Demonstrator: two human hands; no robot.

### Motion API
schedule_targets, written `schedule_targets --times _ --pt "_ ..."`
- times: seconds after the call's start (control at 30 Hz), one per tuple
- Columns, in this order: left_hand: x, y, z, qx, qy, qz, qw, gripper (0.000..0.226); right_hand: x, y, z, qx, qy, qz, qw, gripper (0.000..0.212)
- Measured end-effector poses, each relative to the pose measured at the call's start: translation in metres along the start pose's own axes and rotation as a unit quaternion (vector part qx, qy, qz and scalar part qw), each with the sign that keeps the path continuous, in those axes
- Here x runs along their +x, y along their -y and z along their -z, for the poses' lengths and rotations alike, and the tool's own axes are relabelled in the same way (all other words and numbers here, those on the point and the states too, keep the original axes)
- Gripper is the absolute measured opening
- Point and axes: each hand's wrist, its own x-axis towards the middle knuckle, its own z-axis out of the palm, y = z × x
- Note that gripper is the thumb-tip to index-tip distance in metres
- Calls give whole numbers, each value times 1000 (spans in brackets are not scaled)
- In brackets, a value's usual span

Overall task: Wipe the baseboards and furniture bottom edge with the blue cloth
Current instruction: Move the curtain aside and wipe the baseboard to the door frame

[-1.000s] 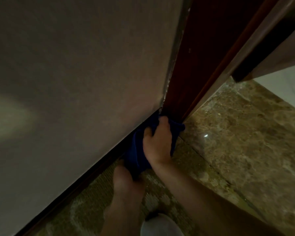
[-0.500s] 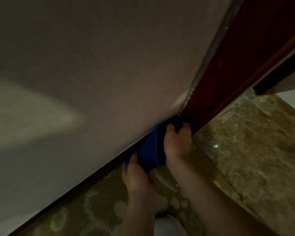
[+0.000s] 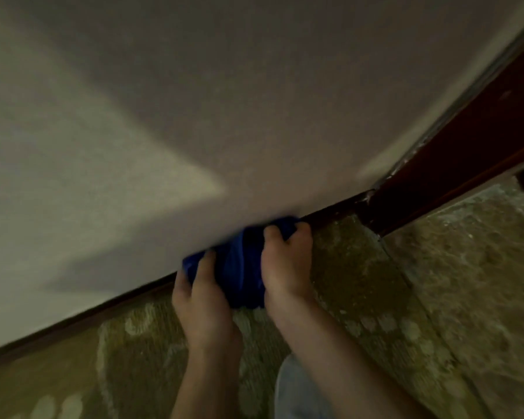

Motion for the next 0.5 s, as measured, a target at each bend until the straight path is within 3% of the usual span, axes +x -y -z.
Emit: schedule_targets --times 0.2,0.33,0.4,0.5 --pt "11 18 25 42 -7 29 999 16 -8 -33 1 -109 20 62 992 29" --pt "24 29 49 18 -65 119 991 28 -23 -60 -4 -175 80 -12 981 47" --pt "24 30 58 4 -69 143 987 34 -28 -75 -2 -192 73 -20 978 44" --pt "8 19 77 -20 -74 141 987 33 -44 -71 4 -139 73 -44 987 44"
